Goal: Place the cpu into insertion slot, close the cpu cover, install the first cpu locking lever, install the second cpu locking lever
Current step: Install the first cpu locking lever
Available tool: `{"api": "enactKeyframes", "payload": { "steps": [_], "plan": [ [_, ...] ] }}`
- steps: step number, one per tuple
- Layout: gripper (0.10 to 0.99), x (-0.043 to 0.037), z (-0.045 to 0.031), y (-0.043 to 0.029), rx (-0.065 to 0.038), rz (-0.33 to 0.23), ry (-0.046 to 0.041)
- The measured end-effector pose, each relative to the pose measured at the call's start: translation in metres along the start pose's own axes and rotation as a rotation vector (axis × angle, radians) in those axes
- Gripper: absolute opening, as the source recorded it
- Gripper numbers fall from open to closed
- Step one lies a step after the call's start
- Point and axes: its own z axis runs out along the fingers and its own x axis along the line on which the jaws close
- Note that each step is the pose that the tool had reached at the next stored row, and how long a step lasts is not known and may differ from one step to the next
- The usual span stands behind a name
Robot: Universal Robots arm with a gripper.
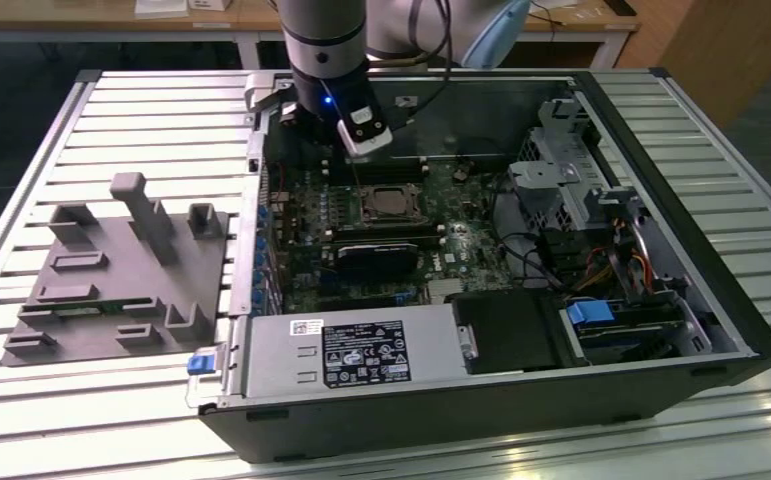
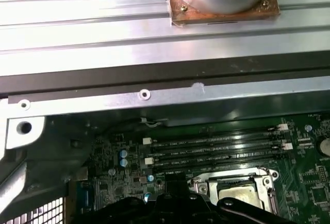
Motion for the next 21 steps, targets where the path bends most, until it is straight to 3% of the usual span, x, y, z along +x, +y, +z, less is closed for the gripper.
{"api": "enactKeyframes", "payload": {
  "steps": [6, 16, 21],
  "plan": [
    [0.106, -0.0099, 0.0006, 0.0011, 0.0, 0.0, 0.0],
    [0.106, -0.0388, 0.0026, 0.0043, 0.0, 0.0, 0.0005],
    [0.106, -0.0488, 0.0031, 0.0054, 0.001, 0.0, 0.0006]
  ]
}}
